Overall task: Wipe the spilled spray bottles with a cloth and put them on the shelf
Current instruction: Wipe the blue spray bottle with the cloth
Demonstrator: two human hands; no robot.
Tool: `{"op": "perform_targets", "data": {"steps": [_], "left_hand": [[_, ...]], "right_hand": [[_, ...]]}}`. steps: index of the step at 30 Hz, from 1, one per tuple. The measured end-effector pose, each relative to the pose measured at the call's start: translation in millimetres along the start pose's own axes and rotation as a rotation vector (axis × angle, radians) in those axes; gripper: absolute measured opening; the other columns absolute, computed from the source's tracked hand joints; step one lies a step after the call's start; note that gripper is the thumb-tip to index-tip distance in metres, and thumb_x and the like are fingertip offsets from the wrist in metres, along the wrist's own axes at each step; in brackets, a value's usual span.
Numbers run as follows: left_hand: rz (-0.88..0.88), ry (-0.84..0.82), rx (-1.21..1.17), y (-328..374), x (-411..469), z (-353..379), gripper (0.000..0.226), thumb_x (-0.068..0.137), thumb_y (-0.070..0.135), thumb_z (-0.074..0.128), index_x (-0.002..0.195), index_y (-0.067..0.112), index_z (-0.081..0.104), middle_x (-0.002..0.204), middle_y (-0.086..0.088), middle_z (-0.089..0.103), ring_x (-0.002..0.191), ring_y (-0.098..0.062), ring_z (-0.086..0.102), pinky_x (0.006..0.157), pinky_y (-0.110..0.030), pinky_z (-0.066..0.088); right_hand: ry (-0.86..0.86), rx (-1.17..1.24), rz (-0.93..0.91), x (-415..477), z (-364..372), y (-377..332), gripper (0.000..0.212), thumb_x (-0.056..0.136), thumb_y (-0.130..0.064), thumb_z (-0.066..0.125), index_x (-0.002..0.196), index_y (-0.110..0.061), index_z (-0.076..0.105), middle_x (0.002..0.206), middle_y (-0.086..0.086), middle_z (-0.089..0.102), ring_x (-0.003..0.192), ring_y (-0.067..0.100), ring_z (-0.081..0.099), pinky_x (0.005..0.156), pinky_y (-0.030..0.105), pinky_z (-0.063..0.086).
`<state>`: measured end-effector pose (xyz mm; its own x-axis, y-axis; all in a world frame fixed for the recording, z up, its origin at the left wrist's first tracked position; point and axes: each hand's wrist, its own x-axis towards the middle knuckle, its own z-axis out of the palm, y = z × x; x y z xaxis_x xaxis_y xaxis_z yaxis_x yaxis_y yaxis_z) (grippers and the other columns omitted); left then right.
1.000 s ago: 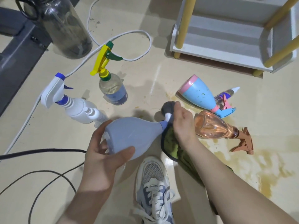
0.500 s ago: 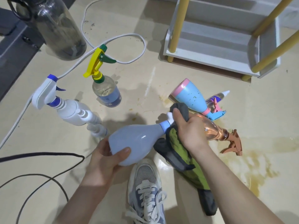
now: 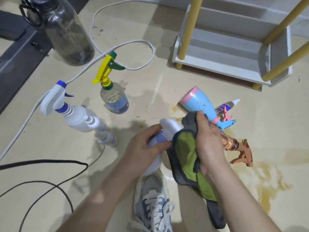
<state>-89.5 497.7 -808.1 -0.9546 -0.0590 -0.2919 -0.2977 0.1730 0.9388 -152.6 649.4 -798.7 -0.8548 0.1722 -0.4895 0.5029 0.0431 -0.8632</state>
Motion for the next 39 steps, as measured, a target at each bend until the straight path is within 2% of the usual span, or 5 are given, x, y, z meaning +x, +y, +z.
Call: {"op": "perform_targets", "data": {"steps": [8, 16, 21, 32, 39], "left_hand": [[-0.052, 0.231, -0.023, -7.6, -4.0, -1.4, 0.032, 0.068, 0.020, 0.070, 0.094, 0.040, 0.071, 0.101, 0.005, 0.071, 0.098, -0.007, 0.065, 0.085, -0.027, 0.050], [-0.125, 0.179, -0.129, -6.0, -16.3, -3.5, 0.047, 0.074, -0.020, 0.063, 0.084, 0.025, 0.072, 0.078, 0.019, 0.068, 0.072, 0.008, 0.060, 0.062, -0.008, 0.046], [-0.192, 0.270, -0.153, -21.3, -26.9, -14.2, 0.040, 0.066, 0.002, 0.083, 0.100, 0.021, 0.072, 0.111, -0.003, 0.067, 0.102, -0.010, 0.063, 0.089, -0.020, 0.046], [-0.342, 0.211, -0.064, 5.1, -35.1, -22.1, 0.025, 0.082, 0.061, 0.056, 0.091, 0.042, 0.070, 0.100, -0.003, 0.070, 0.095, -0.014, 0.067, 0.093, -0.040, 0.053], [-0.332, 0.320, 0.135, 4.5, -44.0, -39.4, 0.024, 0.100, 0.038, 0.045, 0.094, 0.022, 0.062, 0.078, 0.010, 0.061, 0.065, 0.002, 0.060, 0.069, -0.022, 0.049]], "right_hand": [[-0.571, -0.254, -0.289, -38.1, 9.7, -8.8, 0.038, 0.100, -0.049, 0.041, 0.098, -0.023, 0.069, 0.083, -0.005, 0.070, 0.076, 0.010, 0.066, 0.069, 0.034, 0.049], [-0.164, -0.600, -0.303, -28.8, 23.8, 9.4, 0.060, 0.101, -0.048, 0.033, 0.055, -0.012, 0.044, 0.060, 0.011, 0.055, 0.063, 0.031, 0.050, 0.060, 0.038, 0.036], [0.015, 0.151, 0.031, -26.5, 16.4, 28.0, 0.050, 0.096, -0.049, 0.053, 0.077, -0.004, 0.066, 0.070, 0.007, 0.055, 0.068, 0.022, 0.051, 0.073, 0.037, 0.048], [-0.533, -0.143, -0.254, -71.7, 53.8, 95.3, 0.044, 0.101, -0.041, 0.037, 0.143, -0.035, 0.043, 0.144, -0.012, 0.050, 0.136, 0.009, 0.044, 0.115, 0.036, 0.035], [-0.155, 0.149, 0.047, -23.8, 39.4, 71.2, 0.023, 0.099, -0.021, 0.057, 0.084, -0.010, 0.070, 0.083, 0.004, 0.069, 0.083, 0.022, 0.061, 0.076, 0.034, 0.049]]}}
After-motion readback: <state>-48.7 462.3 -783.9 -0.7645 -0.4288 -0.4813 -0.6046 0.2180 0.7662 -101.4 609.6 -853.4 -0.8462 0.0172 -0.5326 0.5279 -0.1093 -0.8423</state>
